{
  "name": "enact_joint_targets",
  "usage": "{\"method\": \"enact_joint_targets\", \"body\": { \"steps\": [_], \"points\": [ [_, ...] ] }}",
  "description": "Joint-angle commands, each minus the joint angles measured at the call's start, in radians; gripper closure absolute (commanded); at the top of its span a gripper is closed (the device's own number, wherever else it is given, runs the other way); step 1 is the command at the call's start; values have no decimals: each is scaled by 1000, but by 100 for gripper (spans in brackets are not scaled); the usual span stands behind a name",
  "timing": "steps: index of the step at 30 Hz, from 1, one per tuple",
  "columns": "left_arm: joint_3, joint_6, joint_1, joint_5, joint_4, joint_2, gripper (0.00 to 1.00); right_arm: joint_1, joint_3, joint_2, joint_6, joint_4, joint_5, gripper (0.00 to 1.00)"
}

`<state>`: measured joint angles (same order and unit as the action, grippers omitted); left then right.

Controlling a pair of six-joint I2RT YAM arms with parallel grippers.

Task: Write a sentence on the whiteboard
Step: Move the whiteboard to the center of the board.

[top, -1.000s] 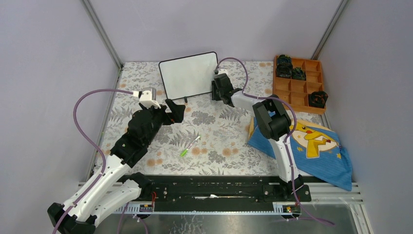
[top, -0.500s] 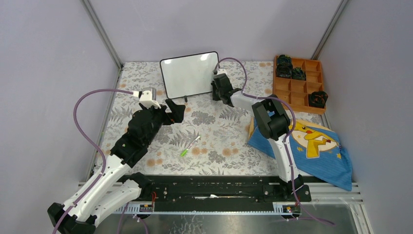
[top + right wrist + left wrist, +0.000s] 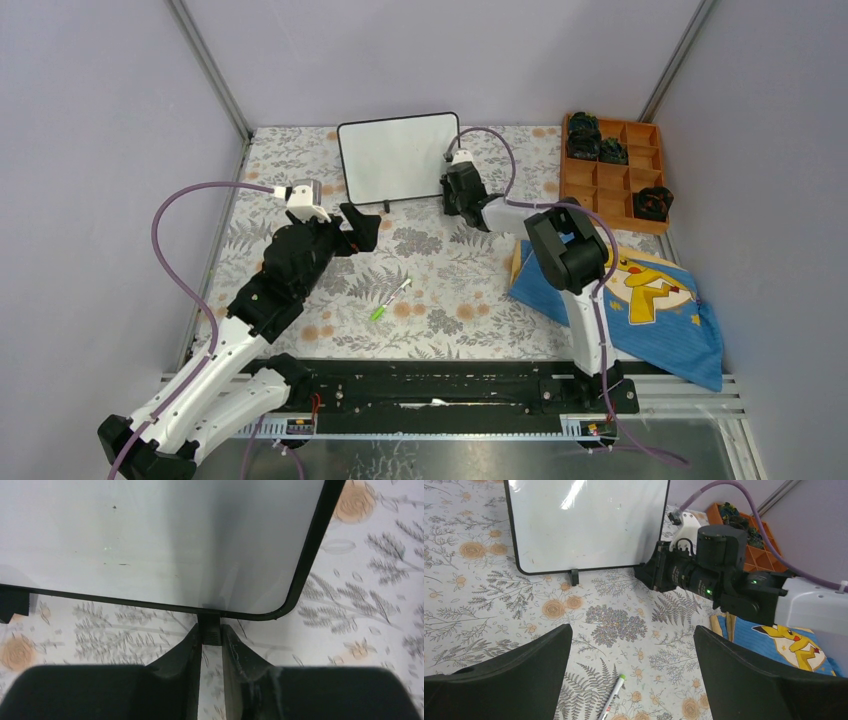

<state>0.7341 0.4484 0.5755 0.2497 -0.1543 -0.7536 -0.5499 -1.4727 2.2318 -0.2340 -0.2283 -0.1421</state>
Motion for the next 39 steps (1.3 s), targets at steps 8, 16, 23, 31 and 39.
{"method": "enact_joint_targets", "body": {
  "steps": [8,16,23,31,39],
  "points": [
    [-7,-15,1,12,44,2,1,-42,372,-285,33,-36,-82,100],
    [-27,7,1,48,44,-1,1,-116,649,-500,-2,-47,-128,100],
    [15,89,1,175,-53,-85,1,-145,823,-638,-39,-56,-140,100],
    [94,241,-74,282,-232,-227,38,-145,879,-714,-36,-68,-147,100],
    [44,276,-215,122,-173,-347,100,-145,899,-734,-36,-94,-124,100]
  ]
}}
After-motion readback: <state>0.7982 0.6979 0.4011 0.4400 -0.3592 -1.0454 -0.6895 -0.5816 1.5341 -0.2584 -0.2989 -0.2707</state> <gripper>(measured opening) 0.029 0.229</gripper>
